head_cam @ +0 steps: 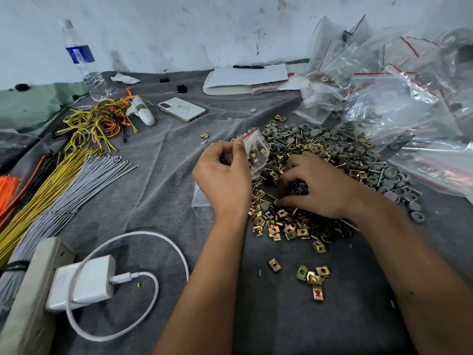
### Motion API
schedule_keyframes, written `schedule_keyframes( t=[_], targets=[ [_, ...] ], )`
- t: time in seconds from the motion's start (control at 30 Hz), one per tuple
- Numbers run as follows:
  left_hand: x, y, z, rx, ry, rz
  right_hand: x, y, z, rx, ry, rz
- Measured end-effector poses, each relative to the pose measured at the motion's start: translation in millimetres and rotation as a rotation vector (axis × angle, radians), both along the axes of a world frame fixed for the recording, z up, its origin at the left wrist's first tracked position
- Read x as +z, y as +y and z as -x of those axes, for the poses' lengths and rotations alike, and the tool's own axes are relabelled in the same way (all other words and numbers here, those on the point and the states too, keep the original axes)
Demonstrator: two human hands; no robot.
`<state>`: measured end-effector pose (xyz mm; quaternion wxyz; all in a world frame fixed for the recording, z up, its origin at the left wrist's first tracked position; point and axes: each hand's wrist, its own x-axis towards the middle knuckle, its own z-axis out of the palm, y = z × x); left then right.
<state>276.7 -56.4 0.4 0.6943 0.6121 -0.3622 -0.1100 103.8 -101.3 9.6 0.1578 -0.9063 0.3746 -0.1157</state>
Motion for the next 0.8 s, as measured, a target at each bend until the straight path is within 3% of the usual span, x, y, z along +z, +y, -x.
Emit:
schedule_keyframes(
  t=[0.4,0.47,0.63,0.7,0.8],
  targets=[
    [-2.2,-1.2,1.3,-0.01,-0.04,-0.022,-2.4,0.1,-2.0,0.029,0.019,-0.034],
    [-2.4,-1.6,1.0,-0.003,-0.061,-0.028,-2.7,-0.1,-1.8,-0.022,-0.126,-0.04],
    [-1.6,0.0,4.5,-0.08,-0.196,-0.048,2.8,2.7,-0.7,-0.218,-0.761,0.025],
    [-0.8,1.1,9.4,-0.129,-0.259,-0.062,4.1,6.0,-4.2,-0.214,-0.825,0.091],
    [-1.9,0.4,11.4,-0.167,-0.31,-0.076,1.5,10.9,-12.2,-0.156,-0.76,0.122]
  ],
)
